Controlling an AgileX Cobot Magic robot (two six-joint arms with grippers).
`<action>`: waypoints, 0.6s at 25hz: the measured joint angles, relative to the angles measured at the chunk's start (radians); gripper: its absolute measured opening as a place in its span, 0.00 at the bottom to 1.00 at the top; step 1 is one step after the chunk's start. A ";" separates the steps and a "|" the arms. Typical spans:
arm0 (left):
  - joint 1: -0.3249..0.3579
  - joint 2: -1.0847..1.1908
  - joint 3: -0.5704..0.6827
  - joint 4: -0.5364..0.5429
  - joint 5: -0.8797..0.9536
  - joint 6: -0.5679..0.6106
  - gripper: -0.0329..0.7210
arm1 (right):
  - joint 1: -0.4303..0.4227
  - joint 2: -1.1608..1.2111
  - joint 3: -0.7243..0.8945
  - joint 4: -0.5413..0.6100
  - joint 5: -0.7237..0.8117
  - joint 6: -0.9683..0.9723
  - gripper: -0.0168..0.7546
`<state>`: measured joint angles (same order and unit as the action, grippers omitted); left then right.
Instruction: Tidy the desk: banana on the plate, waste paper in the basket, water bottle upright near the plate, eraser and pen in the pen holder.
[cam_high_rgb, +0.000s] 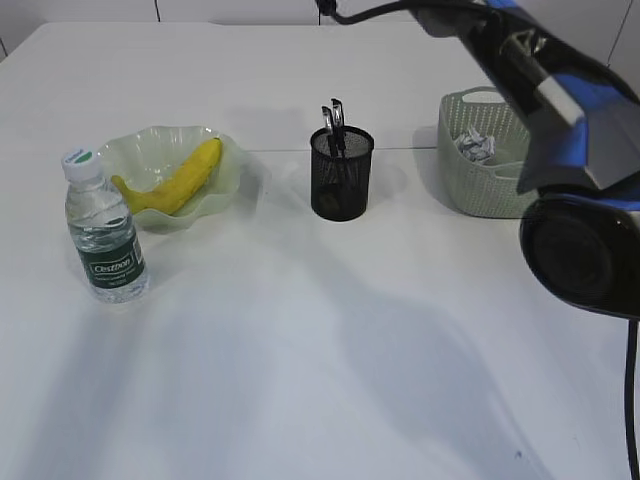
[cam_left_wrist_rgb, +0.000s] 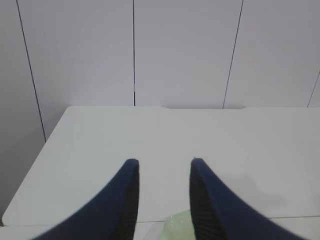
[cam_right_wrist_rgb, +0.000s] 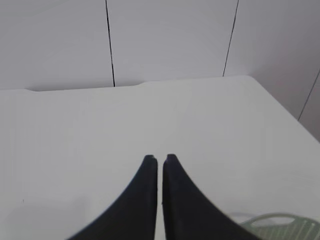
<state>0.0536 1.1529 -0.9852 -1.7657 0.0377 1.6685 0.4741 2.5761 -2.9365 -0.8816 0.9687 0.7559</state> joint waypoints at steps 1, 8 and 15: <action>0.000 0.000 0.000 0.000 0.000 0.000 0.36 | 0.000 -0.018 0.000 0.000 0.000 -0.021 0.03; 0.000 0.000 -0.023 0.004 -0.023 0.000 0.36 | 0.000 -0.120 0.000 -0.004 0.011 -0.162 0.01; 0.000 0.000 -0.047 0.032 -0.029 0.000 0.36 | 0.000 -0.187 0.000 -0.025 0.015 -0.230 0.01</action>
<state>0.0536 1.1529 -1.0322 -1.7335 0.0089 1.6685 0.4741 2.3891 -2.9365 -0.9063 0.9839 0.5261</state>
